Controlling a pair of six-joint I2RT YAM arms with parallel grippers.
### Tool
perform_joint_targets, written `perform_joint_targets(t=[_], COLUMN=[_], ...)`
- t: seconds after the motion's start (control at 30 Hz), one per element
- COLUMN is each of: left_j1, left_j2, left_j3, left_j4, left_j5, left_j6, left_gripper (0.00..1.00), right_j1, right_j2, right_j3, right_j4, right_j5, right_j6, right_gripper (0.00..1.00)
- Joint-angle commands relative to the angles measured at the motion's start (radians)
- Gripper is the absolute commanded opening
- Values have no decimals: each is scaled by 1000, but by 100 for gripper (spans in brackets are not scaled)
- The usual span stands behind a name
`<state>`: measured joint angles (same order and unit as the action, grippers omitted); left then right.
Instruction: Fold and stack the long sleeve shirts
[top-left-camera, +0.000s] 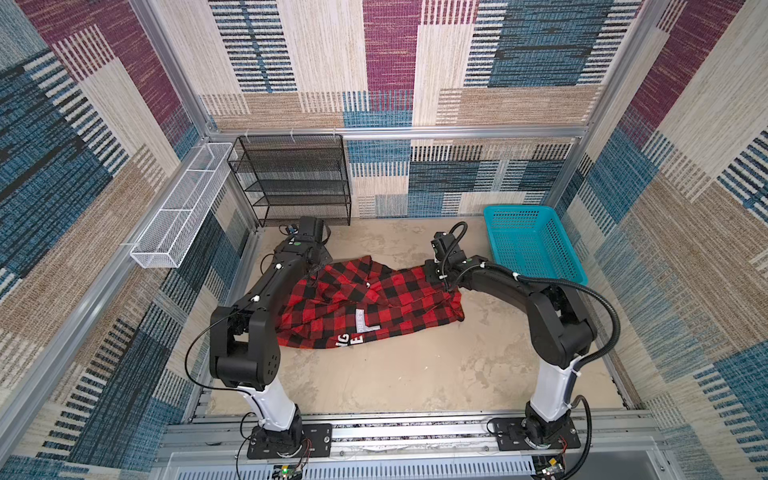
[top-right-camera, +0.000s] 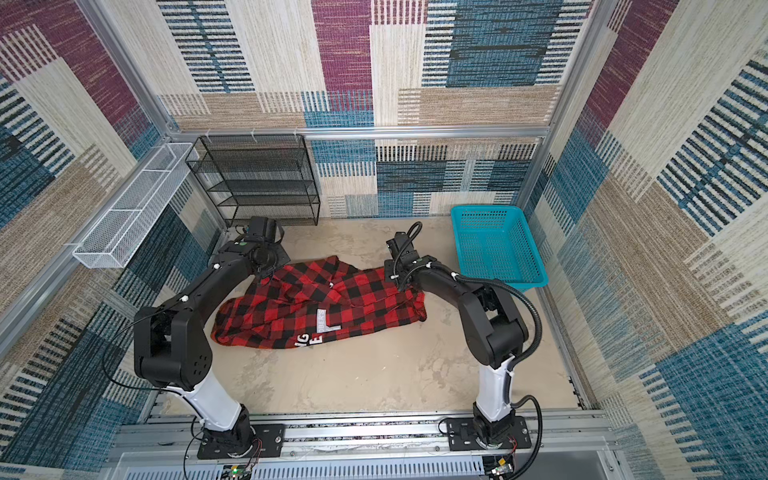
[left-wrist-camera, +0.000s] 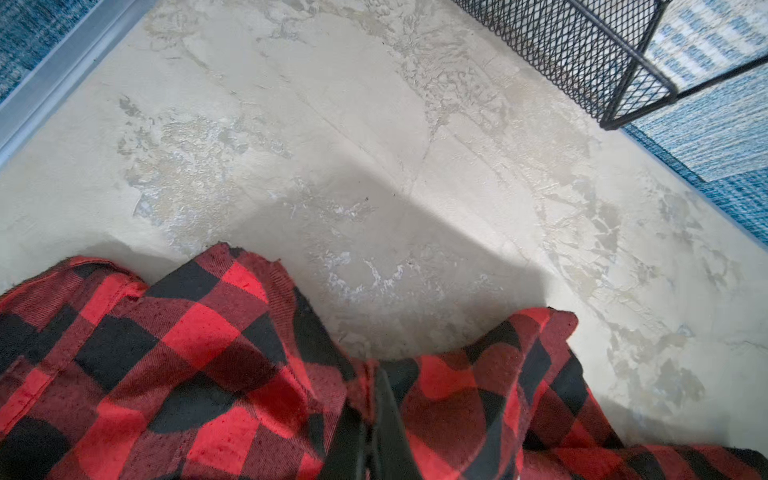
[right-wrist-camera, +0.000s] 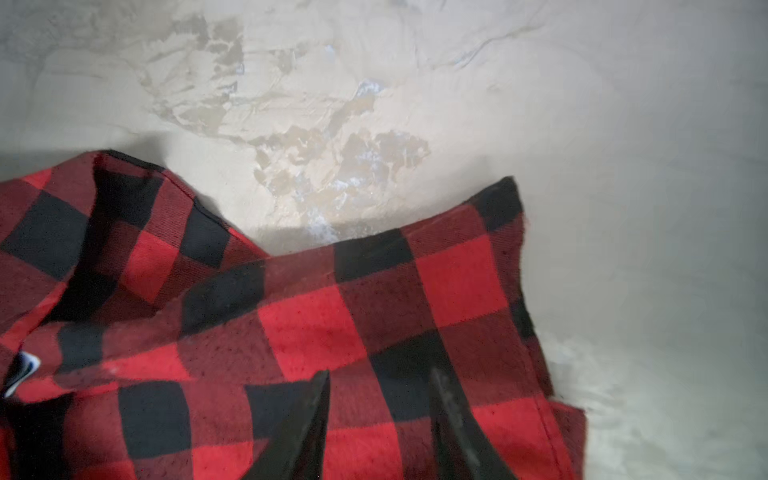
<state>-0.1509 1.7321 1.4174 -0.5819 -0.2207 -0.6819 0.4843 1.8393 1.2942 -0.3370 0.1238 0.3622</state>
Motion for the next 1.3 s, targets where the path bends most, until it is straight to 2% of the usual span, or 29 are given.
perform_joint_targets(t=[0.0, 0.23, 0.57, 1.1, 1.27], left_j1=[1, 1, 1, 1, 1], left_j2=[6, -9, -22, -28, -32], left_j3=[3, -26, -51, -64, -66], left_j4=[2, 6, 14, 16, 18], left_j5=[36, 34, 39, 36, 32], left_j6=[0, 7, 9, 18, 19], left_gripper=[0, 0, 0, 0, 0], right_j1=[-7, -73, -137, -156, -158], right_j2=[-80, -173, -119, -41, -58], right_j3=[-68, -178, -223, -190, -198], right_j4=[-76, -62, 71, 133, 109], right_j5=[50, -101, -225, -255, -220], right_j6=[54, 147, 225, 260, 273], right_gripper=[45, 46, 44, 39, 39])
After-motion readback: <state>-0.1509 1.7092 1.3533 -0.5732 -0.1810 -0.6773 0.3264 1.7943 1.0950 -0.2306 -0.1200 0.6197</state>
